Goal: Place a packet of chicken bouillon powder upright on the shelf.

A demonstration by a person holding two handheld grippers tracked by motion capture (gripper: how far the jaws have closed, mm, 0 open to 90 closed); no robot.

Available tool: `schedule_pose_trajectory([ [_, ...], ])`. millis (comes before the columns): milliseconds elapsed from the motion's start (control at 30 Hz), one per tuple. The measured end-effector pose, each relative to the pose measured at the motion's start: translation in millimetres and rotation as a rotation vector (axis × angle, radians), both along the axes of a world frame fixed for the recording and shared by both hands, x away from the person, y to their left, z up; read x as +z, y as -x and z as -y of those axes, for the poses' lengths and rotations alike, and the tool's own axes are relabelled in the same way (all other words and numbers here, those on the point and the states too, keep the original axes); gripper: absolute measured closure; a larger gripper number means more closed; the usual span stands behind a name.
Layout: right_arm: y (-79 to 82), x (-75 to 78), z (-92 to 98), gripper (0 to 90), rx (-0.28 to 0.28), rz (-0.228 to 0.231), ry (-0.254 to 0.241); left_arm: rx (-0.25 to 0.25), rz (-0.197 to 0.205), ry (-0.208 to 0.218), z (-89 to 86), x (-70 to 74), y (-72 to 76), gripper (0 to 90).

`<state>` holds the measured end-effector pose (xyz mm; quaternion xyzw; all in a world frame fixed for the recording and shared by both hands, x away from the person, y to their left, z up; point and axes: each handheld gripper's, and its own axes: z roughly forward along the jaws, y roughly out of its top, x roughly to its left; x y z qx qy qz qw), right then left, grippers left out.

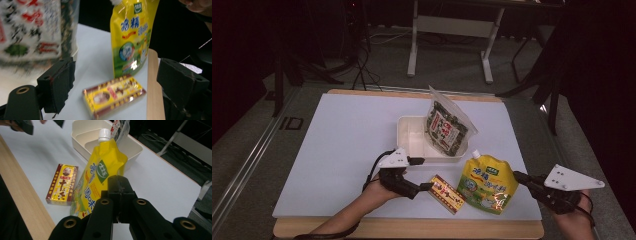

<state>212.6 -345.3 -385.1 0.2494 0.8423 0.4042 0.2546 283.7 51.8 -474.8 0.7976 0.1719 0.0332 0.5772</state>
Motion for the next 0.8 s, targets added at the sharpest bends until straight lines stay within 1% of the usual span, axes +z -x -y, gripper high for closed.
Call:
schedule_pose_trajectory([
  [33, 0.9, 0.1, -0.3, 90.0, 0.001, -0.001, -0.001, 0.000, 0.000, 0.000, 0.0, 0.0, 0.0, 14.9],
  [100, 1.8, 0.2, -0.4, 90.0, 0.005, -0.002, -0.002, -0.024, 0.004, 0.005, 12.2, 0.6, -6.4, 15.3],
  [133, 2.9, 0.1, -0.4, 90.0, 0.007, 0.000, -0.006, -0.032, 0.004, 0.004, 21.1, 0.0, -11.5, 16.6],
  [200, 4.6, -0.3, 0.6, 90.0, 0.006, -0.004, -0.009, -0.046, -0.005, 0.012, 31.0, -1.4, -16.9, 20.1],
  [300, 5.7, -1.2, 1.7, 90.0, 0.007, -0.004, -0.009, -0.084, -0.010, 0.023, 44.7, -3.4, -22.1, 27.9],
  [333, 5.7, -1.2, 1.7, 90.0, 0.007, -0.004, -0.009, -0.084, -0.010, 0.023, 44.7, -3.4, -22.1, 28.6],
  [367, 6.0, -1.4, 2.2, 90.0, 0.006, -0.004, -0.012, -0.109, -0.014, 0.030, 51.6, -4.3, -23.8, 28.6],
  [400, 6.3, -1.7, 2.8, 90.0, 0.008, -0.003, -0.015, -0.120, -0.011, 0.022, 56.5, -4.6, -24.8, 30.3],
  [467, 6.2, -2.3, 3.4, 90.0, 0.007, -0.008, -0.020, -0.148, -0.009, 0.019, 66.0, -4.7, -26.9, 30.9],
  [500, 6.2, -2.5, 3.8, 90.0, 0.006, -0.006, -0.022, -0.151, -0.009, 0.015, 70.2, -4.3, -28.4, 30.9],
  [567, 6.0, -2.6, 4.3, 90.0, 0.007, -0.006, -0.026, -0.155, -0.016, 0.024, 77.8, -3.1, -30.8, 31.0],
  [700, 6.5, -2.4, 3.5, 90.0, 0.013, -0.003, -0.031, -0.157, -0.022, 0.027, 91.8, -0.3, -36.2, 31.3],
  [800, 6.5, -1.9, 2.3, 90.0, 0.015, -0.002, -0.032, -0.173, -0.032, 0.030, 99.6, 1.5, -42.2, 37.6],
])
